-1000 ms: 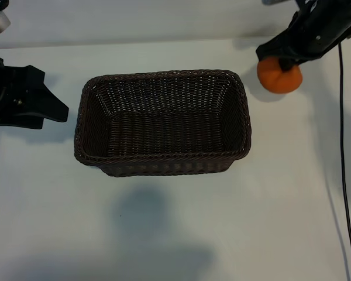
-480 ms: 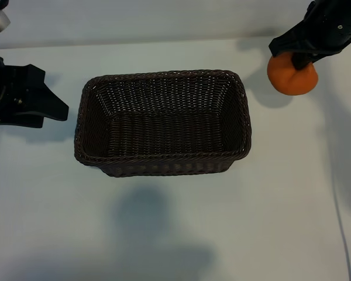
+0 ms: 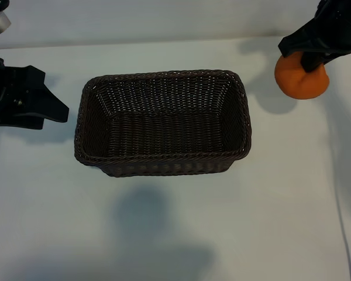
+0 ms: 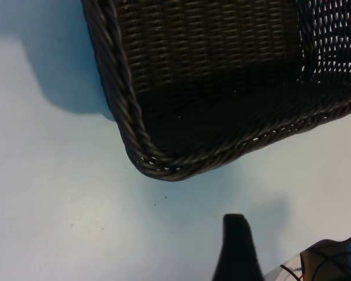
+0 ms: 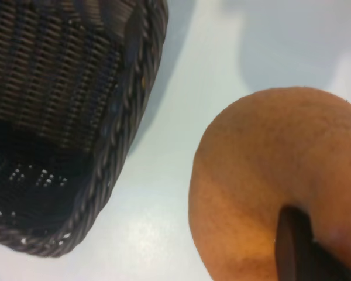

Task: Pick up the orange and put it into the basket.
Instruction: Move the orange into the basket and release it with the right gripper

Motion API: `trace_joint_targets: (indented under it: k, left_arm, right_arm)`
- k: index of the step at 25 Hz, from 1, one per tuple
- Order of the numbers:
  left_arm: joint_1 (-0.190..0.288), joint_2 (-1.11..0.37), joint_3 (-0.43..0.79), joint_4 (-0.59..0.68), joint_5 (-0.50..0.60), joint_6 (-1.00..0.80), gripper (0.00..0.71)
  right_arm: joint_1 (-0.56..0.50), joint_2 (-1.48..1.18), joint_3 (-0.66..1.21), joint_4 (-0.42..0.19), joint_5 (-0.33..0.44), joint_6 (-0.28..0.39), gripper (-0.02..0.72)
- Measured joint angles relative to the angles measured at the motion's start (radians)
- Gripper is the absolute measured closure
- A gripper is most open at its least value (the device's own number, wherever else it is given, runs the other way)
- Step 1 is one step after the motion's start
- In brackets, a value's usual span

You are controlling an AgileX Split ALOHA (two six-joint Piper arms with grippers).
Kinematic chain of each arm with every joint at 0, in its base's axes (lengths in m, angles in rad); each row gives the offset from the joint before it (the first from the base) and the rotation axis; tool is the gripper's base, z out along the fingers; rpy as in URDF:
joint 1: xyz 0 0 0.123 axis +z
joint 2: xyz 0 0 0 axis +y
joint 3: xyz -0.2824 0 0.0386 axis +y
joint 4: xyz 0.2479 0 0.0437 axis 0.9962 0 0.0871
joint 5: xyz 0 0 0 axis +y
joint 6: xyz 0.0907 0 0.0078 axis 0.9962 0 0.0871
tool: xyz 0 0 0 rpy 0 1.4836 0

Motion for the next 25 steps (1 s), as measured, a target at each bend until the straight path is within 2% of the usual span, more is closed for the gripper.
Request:
trace_joint_targets:
  k: [9, 25]
  left_arm:
    - [0.000, 0.000, 0.000, 0.000, -0.001, -0.002, 0.168]
    - [0.000, 0.000, 0.000, 0.000, 0.001, -0.002, 0.168]
  right_arm:
    - [0.000, -0.077, 0.000, 0.023, 0.052, -0.002, 0.656]
    - [0.004, -0.096, -0.004, 0.083, 0.062, -0.037, 0.656]
